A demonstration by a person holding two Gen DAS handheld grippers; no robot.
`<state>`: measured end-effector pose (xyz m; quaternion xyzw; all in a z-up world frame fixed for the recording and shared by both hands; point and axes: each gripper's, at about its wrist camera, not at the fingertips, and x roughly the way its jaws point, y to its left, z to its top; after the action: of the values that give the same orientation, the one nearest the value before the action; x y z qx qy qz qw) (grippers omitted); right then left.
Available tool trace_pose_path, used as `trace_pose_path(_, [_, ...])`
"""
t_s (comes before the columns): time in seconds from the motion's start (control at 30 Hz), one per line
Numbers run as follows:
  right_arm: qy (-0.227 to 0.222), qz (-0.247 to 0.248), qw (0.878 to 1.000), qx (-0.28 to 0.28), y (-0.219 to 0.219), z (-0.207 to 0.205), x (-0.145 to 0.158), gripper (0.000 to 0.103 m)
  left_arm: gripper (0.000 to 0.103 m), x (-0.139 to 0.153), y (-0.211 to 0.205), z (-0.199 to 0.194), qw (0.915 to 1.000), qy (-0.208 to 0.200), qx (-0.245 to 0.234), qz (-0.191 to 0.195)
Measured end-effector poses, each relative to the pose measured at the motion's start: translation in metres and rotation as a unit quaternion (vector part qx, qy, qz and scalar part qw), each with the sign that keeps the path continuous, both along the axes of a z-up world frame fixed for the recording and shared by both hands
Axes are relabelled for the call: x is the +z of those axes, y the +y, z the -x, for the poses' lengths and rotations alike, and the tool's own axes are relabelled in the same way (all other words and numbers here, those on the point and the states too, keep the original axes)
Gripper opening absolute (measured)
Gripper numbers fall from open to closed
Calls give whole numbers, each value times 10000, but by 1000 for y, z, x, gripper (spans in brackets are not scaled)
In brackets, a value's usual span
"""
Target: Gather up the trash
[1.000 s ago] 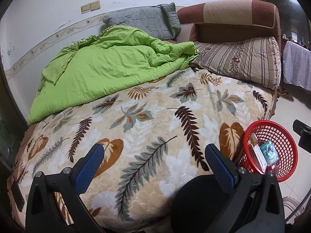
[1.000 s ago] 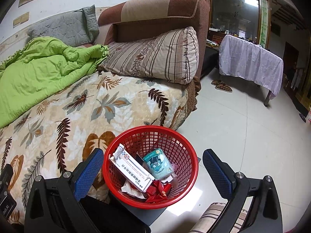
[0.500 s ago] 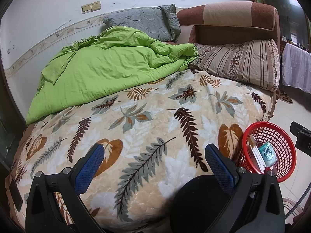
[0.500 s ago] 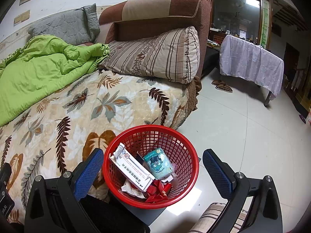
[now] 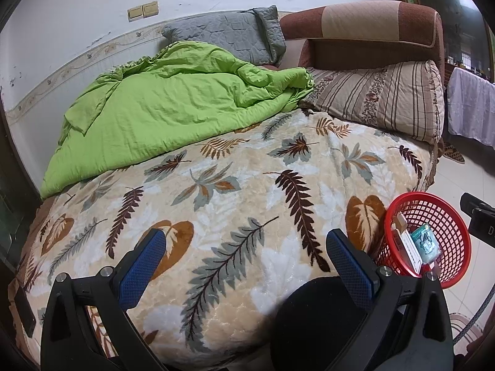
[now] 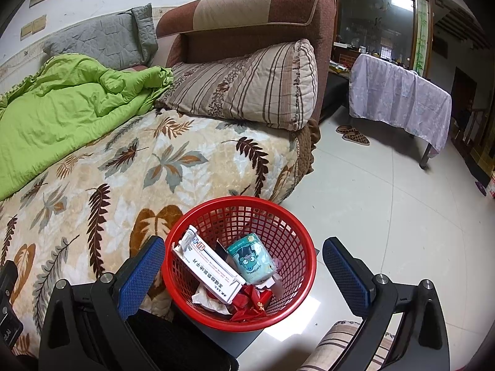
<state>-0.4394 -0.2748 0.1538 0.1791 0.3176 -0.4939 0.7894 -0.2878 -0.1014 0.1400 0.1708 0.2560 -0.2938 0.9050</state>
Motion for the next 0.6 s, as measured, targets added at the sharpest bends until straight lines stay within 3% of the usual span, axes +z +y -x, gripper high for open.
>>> trace_pose_path(0.6, [13,-15,10000,2,-2,1,-1,103,103,0,-1,2,10000,-8,-6,6])
